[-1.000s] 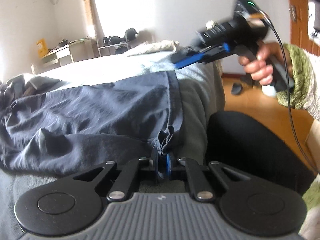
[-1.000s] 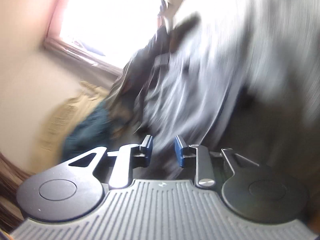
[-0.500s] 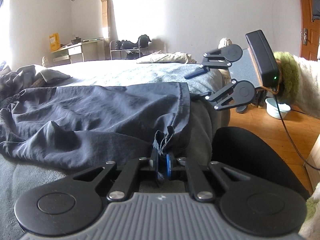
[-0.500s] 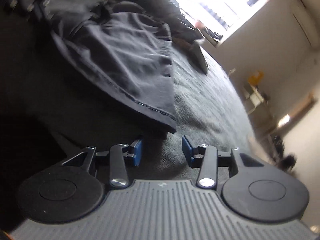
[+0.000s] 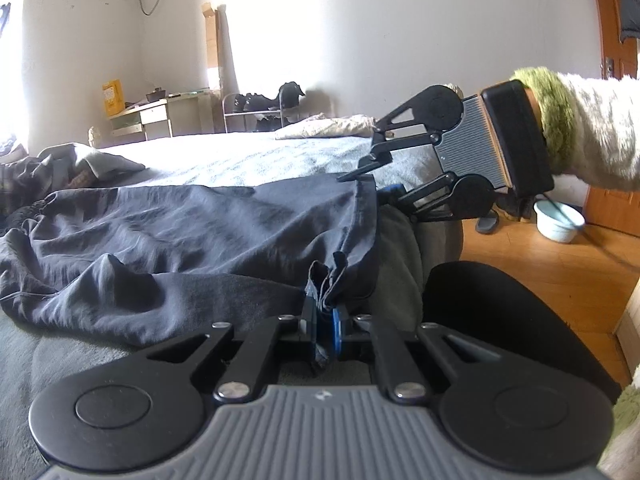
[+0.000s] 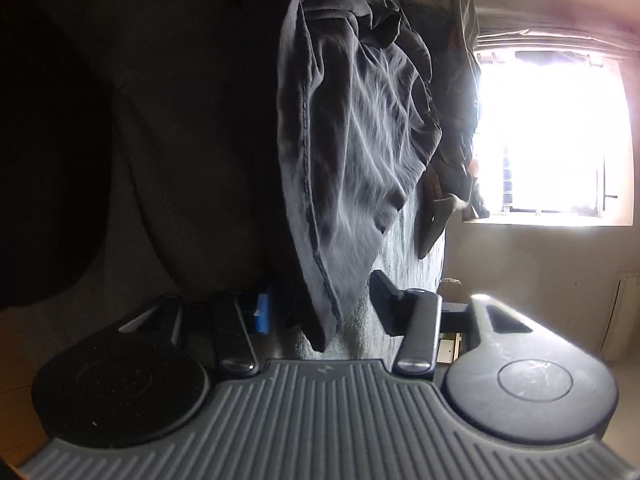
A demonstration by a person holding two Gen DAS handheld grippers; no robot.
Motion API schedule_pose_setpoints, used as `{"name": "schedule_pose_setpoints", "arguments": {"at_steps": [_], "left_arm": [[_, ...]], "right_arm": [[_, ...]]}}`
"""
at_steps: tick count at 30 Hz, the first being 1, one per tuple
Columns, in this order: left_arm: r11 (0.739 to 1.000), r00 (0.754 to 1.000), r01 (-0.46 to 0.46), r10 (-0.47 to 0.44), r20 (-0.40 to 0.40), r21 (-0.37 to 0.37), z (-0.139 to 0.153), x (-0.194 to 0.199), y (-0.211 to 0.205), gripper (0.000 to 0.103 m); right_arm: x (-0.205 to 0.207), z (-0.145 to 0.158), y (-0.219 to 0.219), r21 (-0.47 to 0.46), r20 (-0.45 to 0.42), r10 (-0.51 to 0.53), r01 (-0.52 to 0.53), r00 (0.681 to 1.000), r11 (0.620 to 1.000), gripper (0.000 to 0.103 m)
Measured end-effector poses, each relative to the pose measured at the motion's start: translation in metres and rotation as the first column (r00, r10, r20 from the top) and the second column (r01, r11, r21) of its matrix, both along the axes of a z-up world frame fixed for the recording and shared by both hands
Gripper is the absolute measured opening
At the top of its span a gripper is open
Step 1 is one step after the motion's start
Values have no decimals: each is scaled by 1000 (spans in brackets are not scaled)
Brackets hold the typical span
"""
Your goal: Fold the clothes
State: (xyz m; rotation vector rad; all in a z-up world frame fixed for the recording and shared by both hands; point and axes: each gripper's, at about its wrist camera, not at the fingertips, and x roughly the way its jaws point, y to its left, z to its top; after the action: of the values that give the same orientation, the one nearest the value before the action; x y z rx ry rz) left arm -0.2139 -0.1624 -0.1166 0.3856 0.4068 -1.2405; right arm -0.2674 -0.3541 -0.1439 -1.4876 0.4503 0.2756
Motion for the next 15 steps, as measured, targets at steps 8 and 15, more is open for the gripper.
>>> {"name": "schedule_pose_setpoints", "arguments": {"at_steps": [8, 15], "left_arm": [[993, 995, -57, 48, -91, -100, 17, 13, 20, 7], [971, 977, -132, 93, -190, -202, 35, 35, 38, 7]], "right_arm": [[-5, 38, 7, 234, 80, -82, 62, 993, 970, 10], [2, 63, 8, 334, 86, -108, 74, 990, 940, 9]]}}
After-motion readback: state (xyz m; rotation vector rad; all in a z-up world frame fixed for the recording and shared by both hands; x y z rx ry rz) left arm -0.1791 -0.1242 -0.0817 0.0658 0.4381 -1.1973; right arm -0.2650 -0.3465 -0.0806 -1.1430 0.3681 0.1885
